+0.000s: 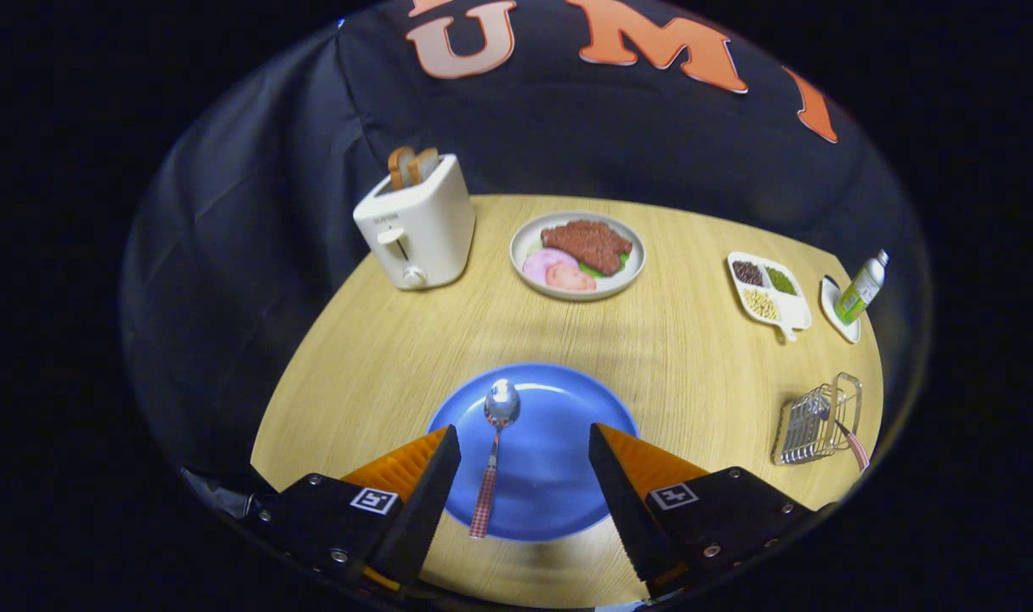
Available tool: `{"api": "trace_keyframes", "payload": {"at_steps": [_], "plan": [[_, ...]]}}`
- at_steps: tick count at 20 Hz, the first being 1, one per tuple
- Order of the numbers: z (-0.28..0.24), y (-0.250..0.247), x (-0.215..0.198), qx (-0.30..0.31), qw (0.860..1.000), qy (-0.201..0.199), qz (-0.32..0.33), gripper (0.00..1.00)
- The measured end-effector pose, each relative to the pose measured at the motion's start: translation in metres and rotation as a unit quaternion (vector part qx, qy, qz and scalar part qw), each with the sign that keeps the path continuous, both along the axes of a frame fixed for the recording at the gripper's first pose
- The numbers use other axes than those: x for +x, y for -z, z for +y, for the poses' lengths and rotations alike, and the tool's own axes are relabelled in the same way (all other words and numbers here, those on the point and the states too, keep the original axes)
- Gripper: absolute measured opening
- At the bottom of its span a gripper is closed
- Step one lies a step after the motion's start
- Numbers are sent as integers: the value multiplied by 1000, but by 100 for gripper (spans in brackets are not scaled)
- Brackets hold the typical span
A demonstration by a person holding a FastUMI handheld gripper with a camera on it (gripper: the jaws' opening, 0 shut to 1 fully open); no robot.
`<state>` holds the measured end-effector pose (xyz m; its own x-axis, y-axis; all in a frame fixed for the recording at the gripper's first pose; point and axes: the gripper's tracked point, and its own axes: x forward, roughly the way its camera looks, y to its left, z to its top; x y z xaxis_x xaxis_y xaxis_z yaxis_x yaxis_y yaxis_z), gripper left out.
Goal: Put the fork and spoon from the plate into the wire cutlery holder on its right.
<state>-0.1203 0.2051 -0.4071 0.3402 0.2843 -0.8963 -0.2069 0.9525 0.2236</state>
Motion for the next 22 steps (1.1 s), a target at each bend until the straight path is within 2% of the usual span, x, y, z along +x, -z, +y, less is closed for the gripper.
{"api": "trace_keyframes", "payload": {"at_steps": [5,8,12,15,16,19,22], "plan": [[20,40,-30,-38,993,-44,105,75],[27,58,-37,-51,985,-45,158,64],[26,72,-39,-79,977,-52,190,46],[19,78,-42,-95,975,-41,197,17],[20,75,-43,-87,975,-36,202,13],[12,61,-46,-59,976,-10,208,8],[-26,37,-43,-52,978,23,202,7]]}}
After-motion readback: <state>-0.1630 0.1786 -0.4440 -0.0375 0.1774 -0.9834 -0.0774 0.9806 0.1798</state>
